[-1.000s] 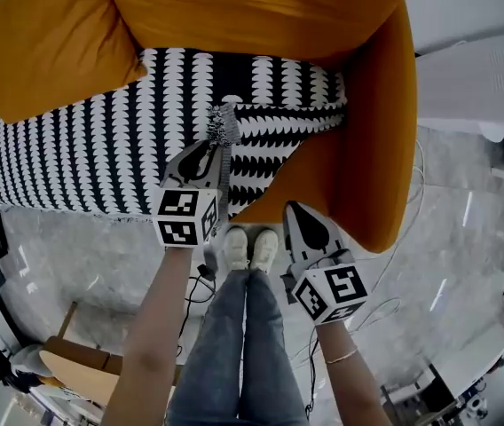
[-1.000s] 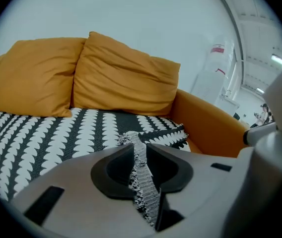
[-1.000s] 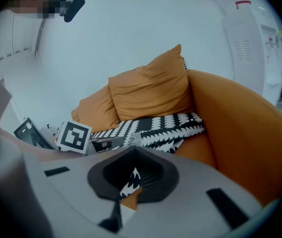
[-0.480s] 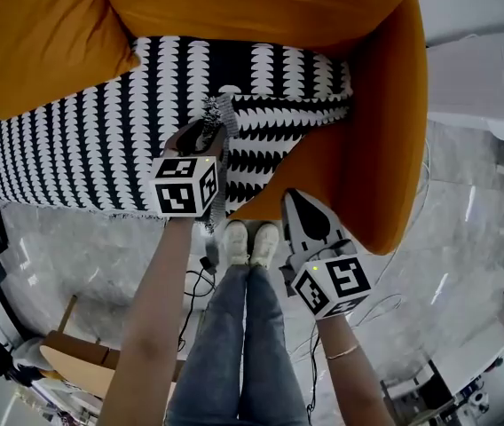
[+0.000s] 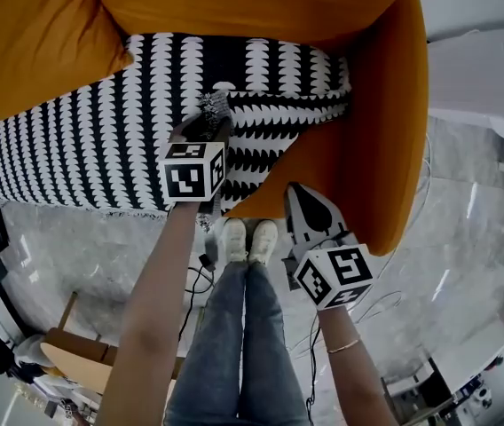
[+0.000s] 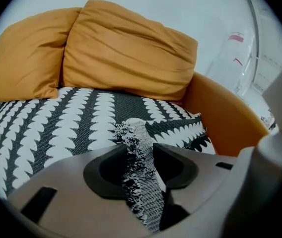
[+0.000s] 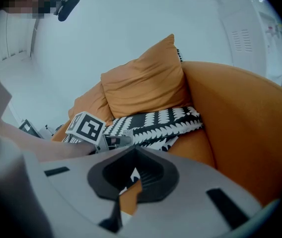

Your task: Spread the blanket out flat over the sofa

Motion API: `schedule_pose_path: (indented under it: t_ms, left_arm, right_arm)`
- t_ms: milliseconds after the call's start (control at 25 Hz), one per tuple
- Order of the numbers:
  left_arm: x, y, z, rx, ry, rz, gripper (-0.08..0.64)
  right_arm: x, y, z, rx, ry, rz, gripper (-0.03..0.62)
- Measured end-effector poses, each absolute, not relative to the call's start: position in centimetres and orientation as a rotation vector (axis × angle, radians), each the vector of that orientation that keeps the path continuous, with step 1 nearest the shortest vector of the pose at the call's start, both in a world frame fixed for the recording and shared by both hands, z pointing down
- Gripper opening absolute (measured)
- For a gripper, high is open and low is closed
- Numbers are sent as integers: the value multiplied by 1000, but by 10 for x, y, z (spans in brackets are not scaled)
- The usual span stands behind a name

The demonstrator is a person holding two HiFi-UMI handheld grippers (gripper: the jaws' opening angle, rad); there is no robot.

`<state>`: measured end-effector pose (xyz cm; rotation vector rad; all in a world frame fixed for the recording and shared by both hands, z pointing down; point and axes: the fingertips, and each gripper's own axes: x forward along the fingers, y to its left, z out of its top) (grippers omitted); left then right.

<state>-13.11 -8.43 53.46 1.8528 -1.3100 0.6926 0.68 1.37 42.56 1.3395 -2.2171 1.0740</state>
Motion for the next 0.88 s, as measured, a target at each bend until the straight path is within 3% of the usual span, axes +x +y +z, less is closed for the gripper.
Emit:
schedule_pose_path:
  t_ms: [360,880]
  left_arm:
    - [-128,-84,537,1886,-1346,744,44]
    - [-104,-65,482,2096,-1311,685,34]
  right_arm:
    - [1,17,434,1311,-2222,1067,11]
    - [11,40,419,1413,-2182,1109,11]
